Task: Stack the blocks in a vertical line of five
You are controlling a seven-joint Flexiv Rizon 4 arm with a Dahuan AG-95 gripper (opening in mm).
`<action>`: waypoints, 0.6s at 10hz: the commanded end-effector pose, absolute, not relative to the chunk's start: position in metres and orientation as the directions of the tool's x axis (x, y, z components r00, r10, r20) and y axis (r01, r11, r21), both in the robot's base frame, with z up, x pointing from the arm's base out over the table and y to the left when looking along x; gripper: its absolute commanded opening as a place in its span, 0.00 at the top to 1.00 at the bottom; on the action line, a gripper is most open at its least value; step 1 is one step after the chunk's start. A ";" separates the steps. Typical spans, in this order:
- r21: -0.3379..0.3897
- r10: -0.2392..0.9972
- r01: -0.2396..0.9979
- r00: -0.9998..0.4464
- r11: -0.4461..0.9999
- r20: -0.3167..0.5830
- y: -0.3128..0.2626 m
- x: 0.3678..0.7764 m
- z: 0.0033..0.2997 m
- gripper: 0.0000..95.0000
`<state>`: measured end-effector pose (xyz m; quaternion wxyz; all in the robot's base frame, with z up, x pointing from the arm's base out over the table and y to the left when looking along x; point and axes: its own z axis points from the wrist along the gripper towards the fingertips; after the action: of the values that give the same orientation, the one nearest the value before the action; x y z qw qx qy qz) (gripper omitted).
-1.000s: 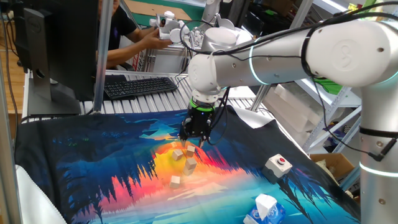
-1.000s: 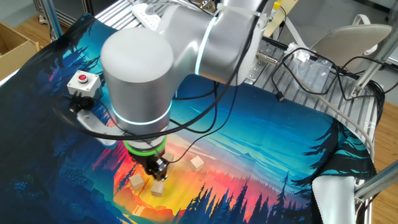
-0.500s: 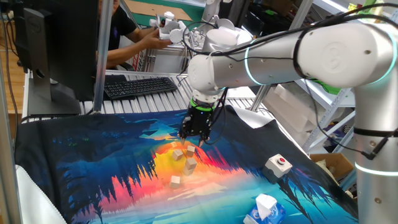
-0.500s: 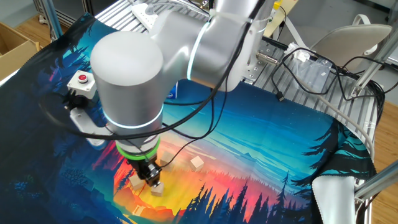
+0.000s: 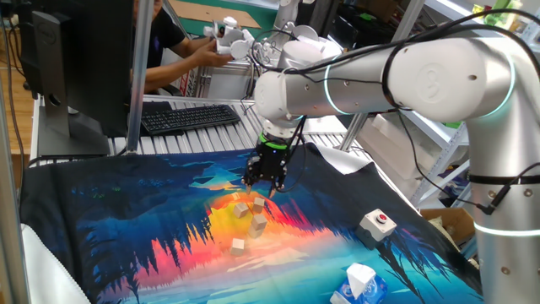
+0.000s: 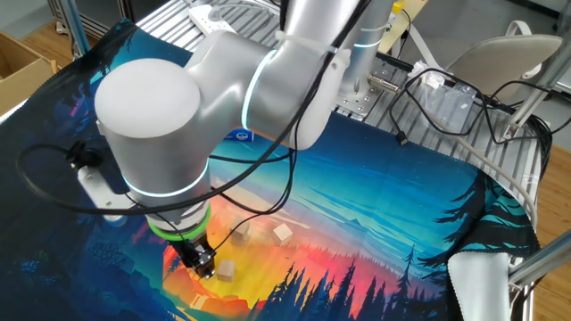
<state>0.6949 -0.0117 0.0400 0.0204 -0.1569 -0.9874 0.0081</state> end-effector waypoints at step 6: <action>0.002 0.347 0.347 -0.937 0.938 0.034 -0.018 0.691 0.030 0.40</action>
<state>0.6901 -0.0189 0.0292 0.0169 -0.1781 -0.9839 -0.0033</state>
